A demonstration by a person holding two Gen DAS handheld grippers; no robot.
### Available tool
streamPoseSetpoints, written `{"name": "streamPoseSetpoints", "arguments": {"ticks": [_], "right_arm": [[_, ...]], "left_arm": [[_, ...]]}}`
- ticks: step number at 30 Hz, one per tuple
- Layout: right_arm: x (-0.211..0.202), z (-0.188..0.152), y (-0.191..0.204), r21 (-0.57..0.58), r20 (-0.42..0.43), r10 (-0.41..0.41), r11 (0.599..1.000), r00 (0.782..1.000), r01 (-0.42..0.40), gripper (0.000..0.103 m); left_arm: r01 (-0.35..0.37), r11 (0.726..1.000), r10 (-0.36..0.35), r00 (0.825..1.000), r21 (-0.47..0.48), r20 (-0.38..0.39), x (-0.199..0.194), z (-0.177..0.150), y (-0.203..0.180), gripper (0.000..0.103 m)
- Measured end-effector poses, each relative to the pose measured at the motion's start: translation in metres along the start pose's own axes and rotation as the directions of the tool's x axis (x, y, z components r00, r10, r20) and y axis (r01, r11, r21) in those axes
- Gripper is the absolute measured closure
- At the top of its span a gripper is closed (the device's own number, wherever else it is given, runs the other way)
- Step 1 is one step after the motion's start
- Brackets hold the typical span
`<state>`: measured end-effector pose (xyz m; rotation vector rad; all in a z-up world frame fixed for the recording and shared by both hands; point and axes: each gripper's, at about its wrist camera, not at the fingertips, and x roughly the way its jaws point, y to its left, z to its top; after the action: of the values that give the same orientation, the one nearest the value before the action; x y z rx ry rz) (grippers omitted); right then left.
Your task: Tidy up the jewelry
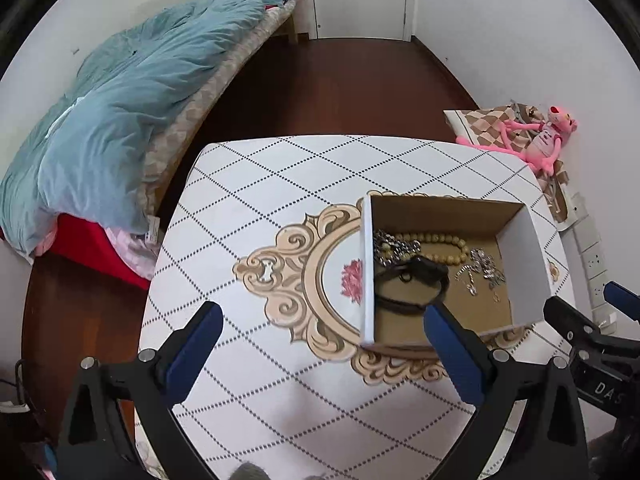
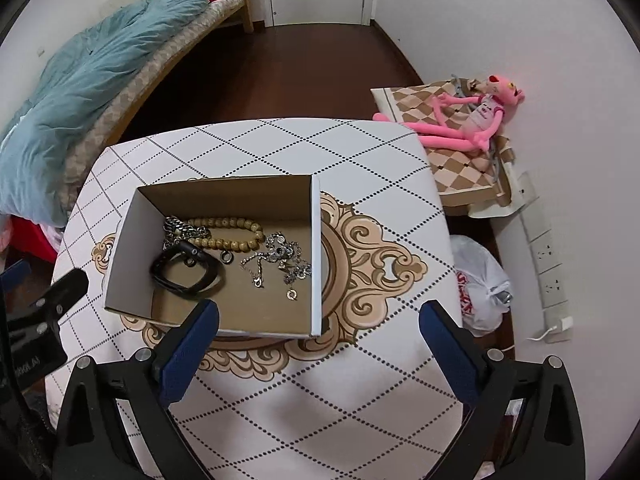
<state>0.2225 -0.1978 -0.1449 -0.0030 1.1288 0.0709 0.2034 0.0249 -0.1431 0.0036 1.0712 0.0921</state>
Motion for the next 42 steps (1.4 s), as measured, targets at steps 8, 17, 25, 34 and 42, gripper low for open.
{"name": "streamPoseSetpoints", "arguments": {"ticks": [8, 17, 25, 34, 42], "right_arm": [[-0.048, -0.017, -0.004, 0.014, 0.056, -0.021, 1.0, 0.998, 0.02, 0.002], [-0.151, -0.042, -0.01, 0.024, 0.198, -0.031, 0.999, 0.98, 0.027, 0.002], [-0.235, -0.068, -0.018, 0.055, 0.288, -0.049, 0.998, 0.956, 0.035, 0.001], [-0.3, -0.092, -0.015, 0.046, 0.366, -0.044, 0.999, 0.93, 0.029, 0.0], [-0.318, -0.102, -0.016, 0.043, 0.37, -0.044, 0.999, 0.928, 0.03, 0.0]], "left_arm": [[0.019, 1.0, -0.019, 0.998, 0.006, 0.057, -0.057, -0.012, -0.005, 0.0], [0.028, 1.0, -0.026, 0.986, -0.012, 0.166, -0.151, -0.027, -0.002, 0.0], [0.043, 0.999, -0.04, 0.971, -0.008, 0.237, -0.219, -0.047, 0.004, 0.0], [0.07, 0.998, -0.067, 0.961, -0.004, 0.267, -0.263, -0.061, 0.007, 0.0], [0.077, 0.997, -0.075, 0.962, 0.001, 0.262, -0.271, -0.068, 0.005, 0.0]]}}
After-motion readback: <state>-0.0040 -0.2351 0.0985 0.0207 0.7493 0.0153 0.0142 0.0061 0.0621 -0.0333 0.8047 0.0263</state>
